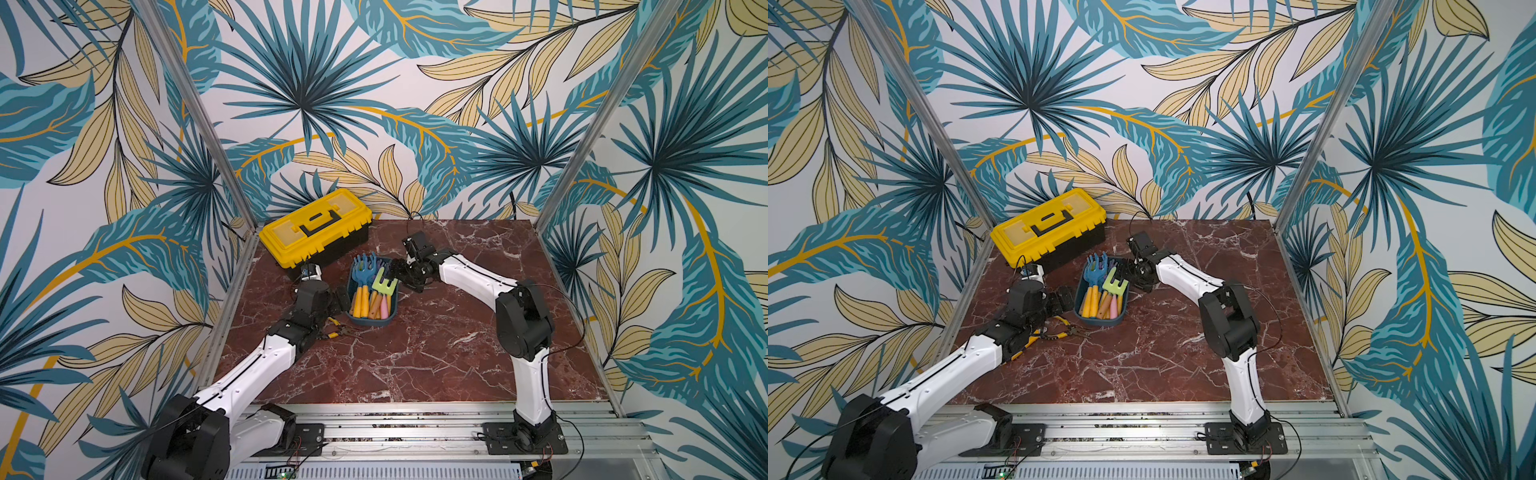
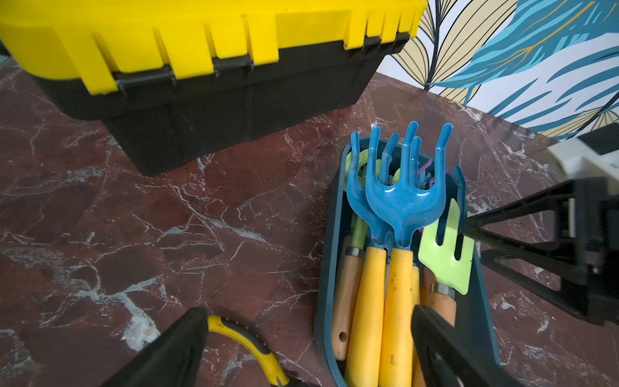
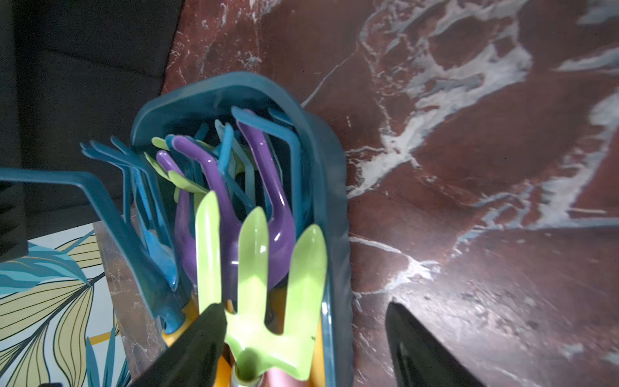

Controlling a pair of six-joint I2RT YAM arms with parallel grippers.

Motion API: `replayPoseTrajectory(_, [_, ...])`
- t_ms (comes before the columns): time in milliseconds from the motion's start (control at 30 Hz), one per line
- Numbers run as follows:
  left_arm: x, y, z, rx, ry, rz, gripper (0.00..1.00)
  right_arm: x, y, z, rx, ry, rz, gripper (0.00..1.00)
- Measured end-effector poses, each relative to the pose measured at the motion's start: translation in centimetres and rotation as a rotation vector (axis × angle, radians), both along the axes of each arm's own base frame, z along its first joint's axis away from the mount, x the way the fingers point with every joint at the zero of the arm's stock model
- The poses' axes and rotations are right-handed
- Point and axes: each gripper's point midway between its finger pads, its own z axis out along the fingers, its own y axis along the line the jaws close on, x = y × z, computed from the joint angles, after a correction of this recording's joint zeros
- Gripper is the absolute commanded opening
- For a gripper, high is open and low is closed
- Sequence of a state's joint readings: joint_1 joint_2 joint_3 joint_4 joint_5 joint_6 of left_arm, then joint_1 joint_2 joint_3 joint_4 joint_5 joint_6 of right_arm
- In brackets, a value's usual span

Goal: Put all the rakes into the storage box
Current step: Adjust the rake in the storage box, then reset both arms

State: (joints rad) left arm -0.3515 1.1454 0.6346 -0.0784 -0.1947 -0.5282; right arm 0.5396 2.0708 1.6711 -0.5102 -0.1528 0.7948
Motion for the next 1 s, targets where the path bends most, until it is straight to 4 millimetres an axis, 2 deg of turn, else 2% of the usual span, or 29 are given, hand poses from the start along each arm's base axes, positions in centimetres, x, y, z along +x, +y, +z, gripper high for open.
replayPoseTrajectory(100, [0.0,0.0,0.0,0.001,-0.002,-0.002,1.00,-0.5,-1.2,1.8,-0.017,-0.047,0.000,0.99])
replayPoseTrajectory(233, [-0.1,0.0,0.6,0.005,-0.016,-0.008,1.00,-1.6,-2.7,4.6,-0.038,-0.128,0.007,0.99])
replayPoseTrajectory(333, [-0.4,0.2,2.1,0.003,-0.060,-0.009,1.00,-2.7,-4.4,6.5,-0.077,-0.198,0.005,0.99])
replayPoseTrajectory(500, [-1.6,1.6,5.2,0.003,-0.164,0.030,1.00,-5.0,-8.7,9.5,-0.196,-0.336,-0.015,0.99])
replayPoseTrajectory(700, [-4.3,3.6,8.4,-0.014,-0.291,0.089,1.00,-8.5,-14.6,13.4,-0.359,-0.570,-0.050,0.99])
replayPoseTrajectory(767, [-5.1,4.5,7.9,-0.007,-0.307,0.120,1.00,-9.4,-16.6,13.7,-0.436,-0.653,-0.069,0.99])
replayPoseTrajectory(833, [-5.7,5.4,6.7,0.016,-0.298,0.156,1.00,-9.9,-18.5,13.1,-0.532,-0.692,-0.087,0.99])
replayPoseTrajectory(1000, [-5.9,7.2,3.8,0.133,-0.235,0.218,1.00,-9.1,-22.2,10.4,-0.674,-0.684,-0.148,0.99])
